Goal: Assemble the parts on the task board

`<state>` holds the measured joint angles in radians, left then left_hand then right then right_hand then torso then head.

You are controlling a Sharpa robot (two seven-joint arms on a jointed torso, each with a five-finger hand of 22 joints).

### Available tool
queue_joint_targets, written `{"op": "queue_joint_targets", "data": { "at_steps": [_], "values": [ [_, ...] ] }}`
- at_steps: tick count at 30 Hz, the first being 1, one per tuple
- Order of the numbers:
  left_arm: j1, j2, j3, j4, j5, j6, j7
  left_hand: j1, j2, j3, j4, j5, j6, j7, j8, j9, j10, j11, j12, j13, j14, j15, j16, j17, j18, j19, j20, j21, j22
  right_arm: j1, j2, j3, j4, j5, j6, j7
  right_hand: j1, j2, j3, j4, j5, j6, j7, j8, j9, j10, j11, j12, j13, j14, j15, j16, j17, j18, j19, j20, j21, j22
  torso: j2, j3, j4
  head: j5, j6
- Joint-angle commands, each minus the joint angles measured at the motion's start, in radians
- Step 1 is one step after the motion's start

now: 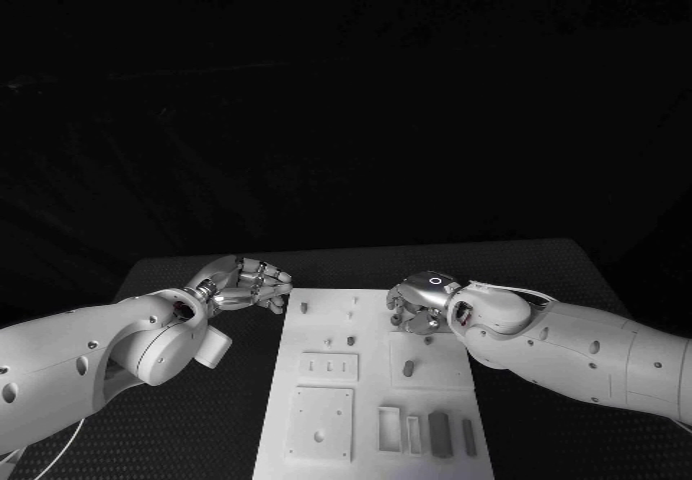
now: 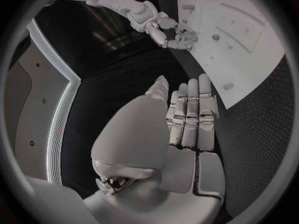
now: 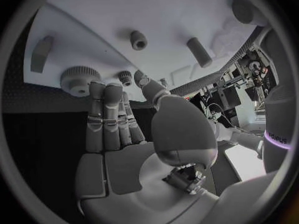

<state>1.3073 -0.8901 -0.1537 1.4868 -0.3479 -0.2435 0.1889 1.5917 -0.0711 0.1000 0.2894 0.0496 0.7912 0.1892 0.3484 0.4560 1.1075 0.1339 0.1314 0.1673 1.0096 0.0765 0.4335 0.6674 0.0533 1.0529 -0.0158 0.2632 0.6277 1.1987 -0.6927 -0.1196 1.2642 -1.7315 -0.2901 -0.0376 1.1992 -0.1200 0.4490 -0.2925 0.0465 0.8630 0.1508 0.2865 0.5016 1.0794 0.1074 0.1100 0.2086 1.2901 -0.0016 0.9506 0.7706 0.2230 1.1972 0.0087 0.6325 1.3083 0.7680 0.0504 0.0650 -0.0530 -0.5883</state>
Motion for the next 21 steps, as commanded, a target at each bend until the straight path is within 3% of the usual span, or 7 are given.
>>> {"op": "queue_joint_targets", "data": {
  "at_steps": [1, 10, 18, 21],
  "values": [
    [0.001, -0.001, 0.001, 0.003, 0.006, -0.003, 0.009, -0.014, 0.0, -0.002, 0.002, 0.002, -0.001, 0.007, -0.004, -0.002, -0.001, 0.007, -0.005, 0.0, 0.007, 0.002, -0.008, 0.003, 0.017, -0.004, -0.005, 0.001, 0.002, 0.0, 0.002, 0.0, -0.004, -0.047, -0.032, -0.024, -0.006, -0.007, 0.006, 0.001, 0.002, 0.026, 0.009, 0.005, -0.002, -0.001, 0.01, -0.004, -0.004, -0.007, 0.004, 0.007, 0.001, 0.039, -0.007, -0.004, 0.007, 0.024, 0.009, 0.0042, 0.0018, -0.001, 0.003],
    [0.001, 0.0, 0.001, 0.004, 0.007, -0.002, 0.008, -0.021, -0.001, 0.0, 0.002, 0.002, -0.002, 0.008, -0.006, -0.003, -0.001, 0.008, -0.009, 0.001, 0.007, 0.002, -0.011, 0.006, 0.017, -0.005, -0.005, 0.0, 0.003, -0.007, 0.018, -0.003, -0.015, -0.043, -0.02, -0.015, -0.011, 0.0, 0.013, 0.001, 0.003, 0.036, 0.006, 0.008, -0.006, 0.01, 0.01, -0.012, -0.017, -0.012, 0.004, 0.01, 0.001, 0.039, -0.014, -0.002, 0.012, 0.023, 0.02, 0.0103, 0.0046, 0.0, 0.009],
    [0.001, 0.001, 0.001, 0.001, 0.007, -0.001, 0.005, -0.024, -0.002, 0.002, 0.002, 0.002, -0.003, 0.008, -0.007, -0.003, -0.001, 0.008, -0.011, 0.002, 0.007, 0.003, -0.014, 0.008, 0.017, -0.005, -0.005, 0.0, 0.003, -0.008, 0.015, -0.004, -0.018, -0.055, -0.003, -0.019, -0.016, 0.023, 0.019, 0.0, 0.003, 0.071, -0.002, 0.022, -0.007, 0.08, -0.008, 0.006, -0.02, -0.004, -0.013, 0.021, 0.002, 0.039, -0.015, -0.005, 0.03, 0.024, 0.028, 0.0119, 0.0092, -0.004, 0.008],
    [0.001, -0.001, 0.001, 0.001, 0.007, -0.001, 0.005, -0.026, -0.003, 0.002, 0.002, 0.002, -0.003, 0.009, -0.008, -0.003, -0.001, 0.009, -0.012, 0.002, 0.007, 0.003, -0.015, 0.009, 0.017, -0.005, -0.005, -0.001, 0.004, -0.008, 0.014, -0.004, -0.016, -0.073, 0.012, -0.025, -0.019, 0.03, 0.02, 0.001, 0.002, 0.094, -0.012, 0.033, -0.003, 0.114, -0.018, 0.016, -0.018, 0.0, -0.021, 0.026, 0.002, 0.039, -0.015, -0.006, 0.038, 0.024, 0.031, 0.0147, 0.0089, -0.006, 0.008]
  ]
}}
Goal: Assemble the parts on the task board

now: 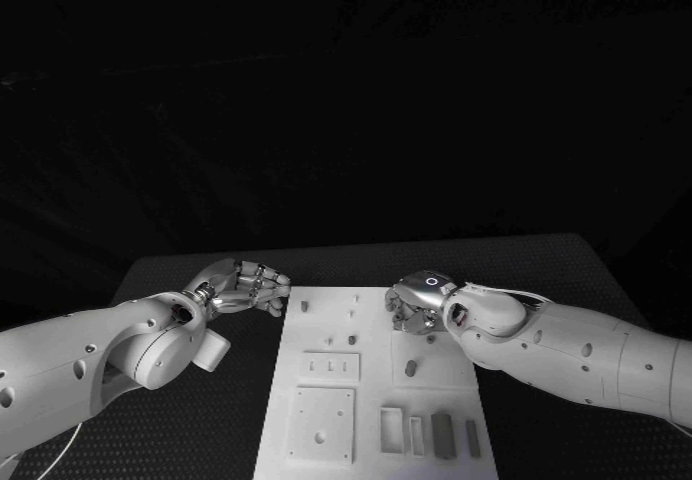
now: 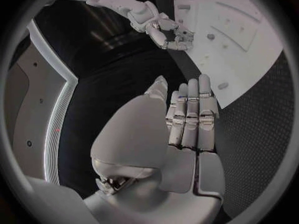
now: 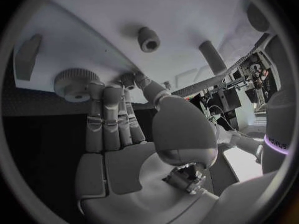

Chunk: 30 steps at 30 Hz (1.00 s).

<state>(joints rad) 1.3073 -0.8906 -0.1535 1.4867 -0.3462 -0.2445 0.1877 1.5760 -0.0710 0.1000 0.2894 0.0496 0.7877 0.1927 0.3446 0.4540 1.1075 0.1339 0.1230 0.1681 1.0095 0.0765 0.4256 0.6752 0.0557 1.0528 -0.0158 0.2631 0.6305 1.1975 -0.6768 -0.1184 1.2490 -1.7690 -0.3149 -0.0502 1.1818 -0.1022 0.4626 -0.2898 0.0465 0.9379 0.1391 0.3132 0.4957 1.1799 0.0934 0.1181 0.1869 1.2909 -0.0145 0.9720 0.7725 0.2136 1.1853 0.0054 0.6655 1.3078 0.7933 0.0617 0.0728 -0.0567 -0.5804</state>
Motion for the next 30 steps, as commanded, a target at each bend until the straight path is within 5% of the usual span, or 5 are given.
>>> {"op": "queue_joint_targets", "data": {
  "at_steps": [1, 14, 30],
  "values": [
    [0.001, 0.0, 0.001, 0.001, 0.006, 0.0, 0.006, -0.011, -0.003, 0.003, 0.002, 0.002, 0.0, 0.005, -0.004, -0.001, -0.001, 0.009, -0.004, 0.001, 0.007, 0.003, -0.007, 0.002, 0.014, -0.005, -0.005, -0.001, 0.001, -0.007, -0.003, -0.005, -0.001, -0.038, 0.04, -0.014, -0.002, 0.014, 0.006, -0.002, 0.002, 0.027, -0.004, 0.01, 0.004, 0.025, -0.007, 0.011, 0.005, -0.001, -0.011, 0.005, 0.0, 0.048, -0.004, -0.003, 0.008, 0.024, 0.006, 0.0037, 0.0011, -0.002, 0.0],
    [0.001, -0.001, 0.001, -0.007, 0.006, 0.004, 0.004, -0.014, -0.005, 0.005, 0.002, 0.002, -0.001, 0.006, -0.006, -0.002, -0.001, 0.009, -0.007, 0.002, 0.007, 0.003, -0.01, 0.004, 0.014, -0.006, -0.005, -0.001, 0.002, -0.007, -0.011, -0.006, 0.005, -0.065, 0.032, -0.038, -0.017, -0.005, -0.002, -0.001, 0.002, 0.042, -0.011, 0.012, 0.004, 0.046, -0.013, 0.004, 0.0, -0.001, -0.017, 0.006, -0.003, 0.048, -0.012, -0.004, 0.02, 0.023, 0.013, 0.0097, 0.0028, -0.006, 0.001],
    [0.001, -0.003, 0.001, -0.015, 0.009, 0.006, 0.004, -0.017, -0.006, 0.007, 0.002, 0.002, -0.002, 0.006, -0.008, -0.002, -0.003, 0.01, -0.011, 0.002, 0.007, 0.003, -0.013, 0.007, 0.014, -0.007, -0.005, -0.002, 0.003, -0.007, -0.033, -0.006, 0.033, -0.069, 0.033, -0.048, -0.015, -0.043, 0.012, -0.002, 0.002, 0.015, 0.003, -0.01, -0.009, 0.02, 0.0, -0.03, -0.019, -0.012, -0.005, 0.004, -0.008, 0.048, -0.024, -0.002, 0.025, 0.021, 0.022, 0.0148, 0.0038, -0.009, 0.007]
  ]
}}
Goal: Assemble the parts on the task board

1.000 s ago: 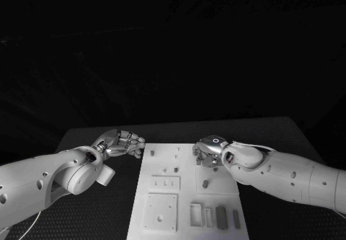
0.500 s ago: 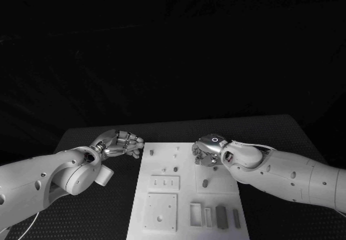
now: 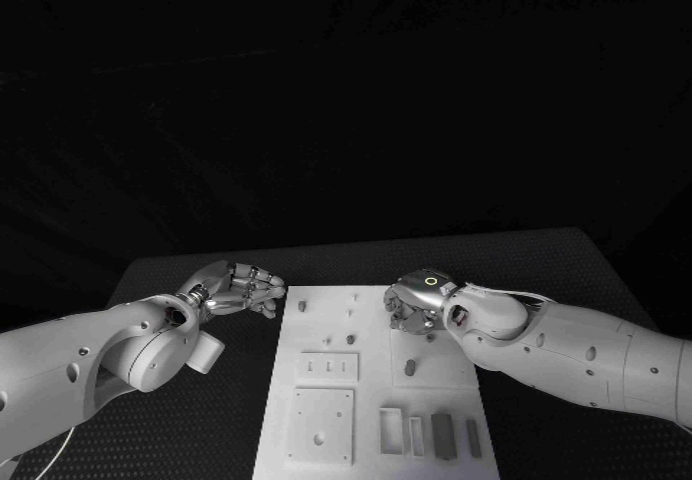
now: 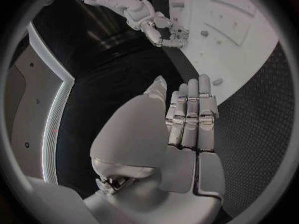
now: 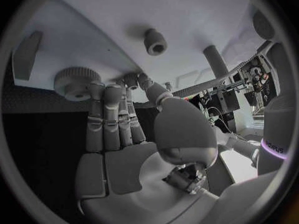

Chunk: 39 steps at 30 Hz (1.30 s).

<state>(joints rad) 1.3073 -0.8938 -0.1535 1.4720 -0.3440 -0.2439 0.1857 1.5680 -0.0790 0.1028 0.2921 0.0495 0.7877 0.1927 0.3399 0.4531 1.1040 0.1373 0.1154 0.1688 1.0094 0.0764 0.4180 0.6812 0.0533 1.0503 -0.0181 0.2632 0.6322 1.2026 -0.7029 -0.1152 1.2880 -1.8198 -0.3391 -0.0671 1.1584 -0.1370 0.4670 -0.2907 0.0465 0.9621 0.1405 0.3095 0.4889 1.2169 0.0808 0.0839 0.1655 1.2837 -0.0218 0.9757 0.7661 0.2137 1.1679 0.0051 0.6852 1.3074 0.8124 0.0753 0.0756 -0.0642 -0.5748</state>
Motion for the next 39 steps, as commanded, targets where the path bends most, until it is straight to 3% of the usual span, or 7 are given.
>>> {"op": "queue_joint_targets", "data": {
  "at_steps": [1, 19, 24, 26, 29, 39],
  "values": [
    [0.001, 0.0, 0.001, -0.001, 0.007, 0.005, 0.006, -0.009, 0.002, 0.005, -0.001, 0.002, -0.002, 0.006, -0.003, -0.001, 0.001, 0.007, -0.004, 0.001, 0.007, 0.003, -0.006, 0.002, 0.017, -0.005, -0.002, -0.002, 0.001, -0.012, -0.008, -0.009, -0.004, -0.018, 0.059, -0.031, 0.01, -0.009, 0.009, -0.001, 0.002, -0.01, 0.002, -0.007, -0.002, -0.017, 0.012, 0.003, 0.002, -0.005, 0.002, 0.001, -0.002, 0.048, -0.007, -0.002, 0.005, 0.021, 0.002, 0.0014, 0.0007, -0.001, 0.001],
    [0.001, 0.004, 0.0, -0.008, 0.01, 0.007, 0.005, -0.011, 0.001, 0.007, -0.001, 0.002, -0.003, 0.007, -0.004, -0.001, 0.001, 0.007, -0.006, 0.002, 0.007, 0.003, -0.008, 0.004, 0.017, -0.005, -0.002, -0.003, 0.002, -0.011, -0.02, -0.009, 0.01, -0.023, 0.065, -0.032, 0.039, -0.012, 0.016, -0.003, 0.002, -0.025, 0.01, -0.017, -0.01, -0.024, 0.017, -0.011, -0.008, -0.011, 0.006, 0.003, -0.003, 0.048, -0.013, 0.0, 0.01, 0.021, 0.008, 0.0039, 0.0031, -0.002, 0.003],
    [0.001, 0.005, 0.0, -0.009, 0.01, 0.006, 0.005, -0.011, 0.001, 0.007, -0.001, 0.002, -0.003, 0.007, -0.004, -0.001, 0.001, 0.007, -0.007, 0.002, 0.007, 0.003, -0.009, 0.005, 0.017, -0.005, -0.002, -0.003, 0.002, -0.011, -0.017, -0.009, 0.015, -0.039, 0.042, -0.034, 0.121, 0.024, 0.062, -0.001, 0.004, 0.02, -0.01, 0.007, -0.001, 0.028, 0.001, 0.011, 0.001, -0.004, -0.011, 0.01, -0.002, 0.048, -0.009, -0.006, 0.017, 0.021, 0.009, 0.0048, 0.0025, -0.003, 0.003],
    [0.001, 0.005, 0.0, -0.008, 0.01, 0.007, 0.005, -0.011, 0.001, 0.008, -0.001, 0.002, -0.003, 0.007, -0.004, -0.001, 0.001, 0.007, -0.007, 0.002, 0.007, 0.003, -0.009, 0.005, 0.017, -0.005, -0.002, -0.003, 0.002, -0.011, -0.015, -0.009, 0.016, -0.048, 0.035, -0.036, 0.131, 0.022, 0.132, 0.0, 0.003, 0.048, -0.019, 0.019, 0.004, 0.061, -0.008, 0.023, 0.008, 0.004, -0.02, 0.014, -0.003, 0.048, 0.0, 0.0, 0.025, 0.021, 0.009, 0.0051, 0.003, -0.004, 0.004],
    [0.001, 0.005, 0.0, -0.008, 0.01, 0.007, 0.004, -0.011, 0.001, 0.008, -0.001, 0.002, -0.003, 0.007, -0.004, -0.001, 0.001, 0.007, -0.007, 0.002, 0.007, 0.003, -0.009, 0.005, 0.017, -0.005, -0.002, -0.003, 0.002, -0.011, -0.012, -0.009, 0.015, -0.054, 0.042, -0.041, 0.124, 0.024, 0.163, -0.002, 0.002, 0.074, -0.03, 0.032, 0.011, 0.092, -0.022, 0.035, 0.017, 0.01, -0.03, 0.021, -0.001, 0.048, 0.008, -0.004, 0.035, 0.023, 0.009, 0.0053, 0.0036, -0.005, 0.004],
    [0.001, 0.005, 0.0, -0.008, 0.01, 0.007, 0.004, -0.011, 0.001, 0.009, -0.001, 0.002, -0.003, 0.007, -0.004, -0.001, 0.001, 0.007, -0.008, 0.003, 0.007, 0.003, -0.01, 0.006, 0.017, -0.005, -0.002, -0.003, 0.003, -0.011, -0.003, -0.009, 0.015, -0.079, 0.021, -0.067, 0.104, 0.022, 0.193, -0.002, 0.002, 0.093, -0.039, 0.041, 0.019, 0.115, -0.033, 0.038, 0.027, 0.015, -0.041, 0.034, 0.003, 0.048, 0.015, -0.013, 0.054, 0.023, 0.011, 0.0059, 0.0036, -0.006, 0.004]
  ]
}}
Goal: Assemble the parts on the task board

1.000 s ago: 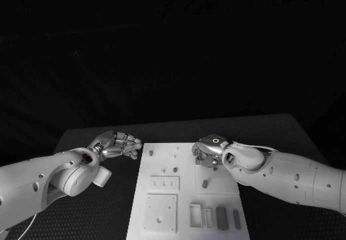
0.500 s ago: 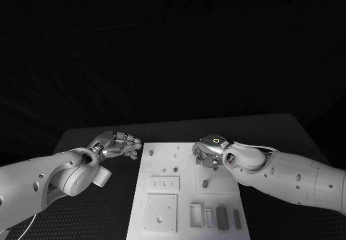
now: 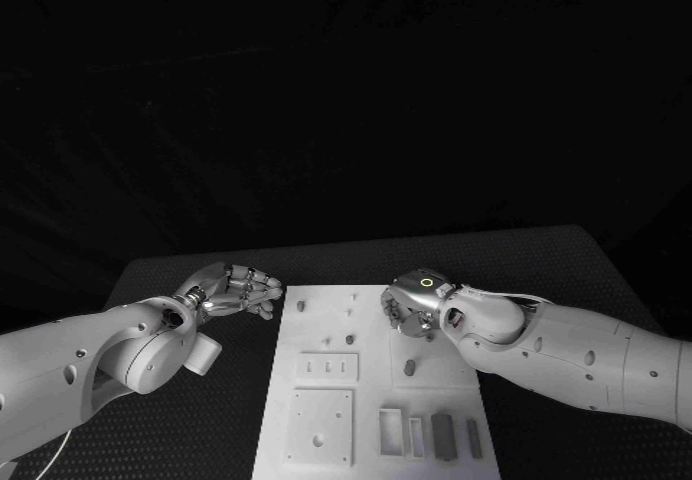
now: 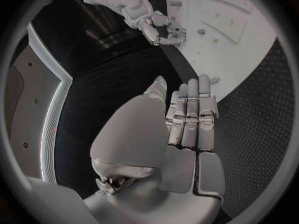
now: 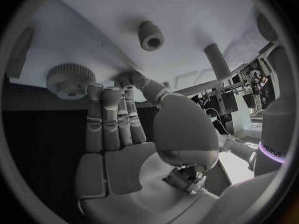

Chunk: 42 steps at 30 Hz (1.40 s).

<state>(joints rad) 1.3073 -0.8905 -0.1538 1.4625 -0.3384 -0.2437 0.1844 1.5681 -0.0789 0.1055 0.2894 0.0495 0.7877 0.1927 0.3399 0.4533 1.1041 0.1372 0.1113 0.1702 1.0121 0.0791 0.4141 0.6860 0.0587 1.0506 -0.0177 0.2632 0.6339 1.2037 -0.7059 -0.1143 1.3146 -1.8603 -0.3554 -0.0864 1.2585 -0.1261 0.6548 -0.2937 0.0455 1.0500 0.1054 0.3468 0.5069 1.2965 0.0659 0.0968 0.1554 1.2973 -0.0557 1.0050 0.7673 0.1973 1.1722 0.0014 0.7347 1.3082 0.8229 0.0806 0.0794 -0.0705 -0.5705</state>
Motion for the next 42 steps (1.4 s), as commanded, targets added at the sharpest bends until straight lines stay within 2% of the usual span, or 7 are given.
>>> {"op": "queue_joint_targets", "data": {
  "at_steps": [1, 6, 16, 25, 31, 33, 42],
  "values": [
    [0.001, 0.002, 0.0, 0.001, 0.005, 0.006, 0.006, -0.011, 0.001, 0.006, 0.001, 0.002, -0.003, 0.007, -0.004, -0.001, 0.001, 0.007, -0.004, 0.001, 0.005, 0.001, -0.006, 0.002, 0.012, -0.006, -0.002, -0.004, 0.001, -0.012, 0.001, -0.009, -0.011, -0.04, 0.035, -0.049, 0.002, 0.011, 0.007, 0.001, 0.003, 0.006, -0.004, 0.004, 0.002, 0.038, -0.019, 0.025, 0.038, 0.002, -0.008, 0.007, 0.003, 0.064, 0.012, -0.011, 0.007, 0.022, 0.001, 0.0005, -0.0002, 0.0, 0.0],
    [0.001, 0.002, 0.0, 0.001, 0.005, 0.005, 0.006, -0.011, 0.001, 0.007, 0.001, 0.002, -0.003, 0.007, -0.004, -0.001, 0.001, 0.007, -0.005, 0.001, 0.005, 0.001, -0.007, 0.002, 0.012, -0.006, -0.002, -0.004, 0.001, -0.01, 0.003, -0.009, -0.003, -0.046, 0.025, -0.058, 0.0, 0.01, 0.009, 0.001, 0.003, 0.009, -0.005, 0.006, 0.004, 0.04, -0.02, 0.025, 0.04, 0.003, -0.009, 0.01, 0.004, 0.064, 0.013, -0.012, 0.01, 0.022, 0.001, 0.0001, 0.0011, 0.0, 0.002],
    [0.001, 0.006, 0.001, 0.0, 0.005, 0.005, 0.005, -0.011, 0.0, 0.007, 0.001, 0.002, -0.003, 0.007, -0.005, -0.001, 0.001, 0.007, -0.006, 0.002, 0.005, 0.001, -0.008, 0.003, 0.012, -0.006, -0.002, -0.004, 0.002, 0.019, 0.03, -0.003, 0.002, -0.058, -0.006, -0.076, -0.003, 0.006, 0.012, 0.001, 0.003, 0.012, -0.007, 0.007, 0.007, 0.044, -0.022, 0.025, 0.043, 0.004, -0.011, 0.016, 0.006, 0.064, 0.016, -0.015, 0.016, 0.022, 0.003, -0.0005, 0.0015, -0.001, 0.013],
    [0.001, 0.01, 0.001, -0.001, 0.005, 0.005, 0.005, -0.012, 0.0, 0.008, 0.001, 0.002, -0.003, 0.007, -0.005, -0.001, 0.002, 0.008, -0.007, 0.002, 0.005, 0.001, -0.009, 0.004, 0.012, -0.006, -0.002, -0.004, 0.002, 0.029, 0.079, 0.0, -0.03, -0.07, -0.053, -0.096, -0.006, 0.003, 0.015, 0.001, 0.003, 0.014, -0.008, 0.009, 0.01, 0.047, -0.023, 0.024, 0.045, 0.005, -0.012, 0.021, 0.008, 0.064, 0.019, -0.017, 0.021, 0.022, 0.003, -0.0007, 0.0032, 0.003, 0.024],
    [0.001, 0.009, 0.001, 0.0, 0.005, 0.004, 0.004, -0.012, -0.001, 0.008, 0.001, 0.002, -0.003, 0.007, -0.005, -0.001, 0.002, 0.008, -0.007, 0.002, 0.006, 0.001, -0.009, 0.005, 0.012, -0.006, -0.002, -0.004, 0.002, 0.033, 0.106, 0.0, -0.051, -0.085, -0.087, -0.11, -0.006, 0.002, 0.016, 0.001, 0.003, 0.014, -0.008, 0.009, 0.011, 0.049, -0.023, 0.024, 0.046, 0.006, -0.013, 0.023, 0.009, 0.064, 0.019, -0.018, 0.023, 0.022, 0.004, -0.0007, 0.0019, 0.009, 0.033],
    [0.001, 0.01, 0.001, 0.0, 0.005, 0.003, 0.004, -0.012, -0.001, 0.008, 0.001, 0.002, -0.003, 0.007, -0.005, -0.001, 0.002, 0.008, -0.007, 0.002, 0.006, 0.001, -0.01, 0.005, 0.012, -0.006, -0.002, -0.004, 0.003, 0.034, 0.118, 0.0, -0.054, -0.095, -0.105, -0.119, -0.007, 0.0, 0.017, 0.001, 0.003, 0.015, -0.008, 0.009, 0.012, 0.05, -0.024, 0.024, 0.046, 0.006, -0.013, 0.025, 0.01, 0.064, 0.02, -0.018, 0.025, 0.022, 0.004, 0.001, -0.0003, 0.011, 0.039],
    [0.001, 0.015, 0.001, -0.004, 0.005, 0.004, 0.005, -0.013, -0.001, 0.009, 0.001, 0.002, -0.003, 0.007, -0.005, -0.001, 0.002, 0.008, -0.008, 0.003, 0.006, 0.001, -0.01, 0.006, 0.012, -0.006, -0.002, -0.004, 0.003, 0.034, 0.16, 0.0, -0.081, -0.12, -0.151, -0.13, -0.008, -0.004, 0.021, 0.002, 0.003, 0.018, -0.01, 0.011, 0.014, 0.054, -0.025, 0.024, 0.049, 0.007, -0.014, 0.03, 0.011, 0.064, 0.022, -0.02, 0.03, 0.022, 0.005, 0.0011, 0.0034, 0.015, 0.053]
  ]
}}
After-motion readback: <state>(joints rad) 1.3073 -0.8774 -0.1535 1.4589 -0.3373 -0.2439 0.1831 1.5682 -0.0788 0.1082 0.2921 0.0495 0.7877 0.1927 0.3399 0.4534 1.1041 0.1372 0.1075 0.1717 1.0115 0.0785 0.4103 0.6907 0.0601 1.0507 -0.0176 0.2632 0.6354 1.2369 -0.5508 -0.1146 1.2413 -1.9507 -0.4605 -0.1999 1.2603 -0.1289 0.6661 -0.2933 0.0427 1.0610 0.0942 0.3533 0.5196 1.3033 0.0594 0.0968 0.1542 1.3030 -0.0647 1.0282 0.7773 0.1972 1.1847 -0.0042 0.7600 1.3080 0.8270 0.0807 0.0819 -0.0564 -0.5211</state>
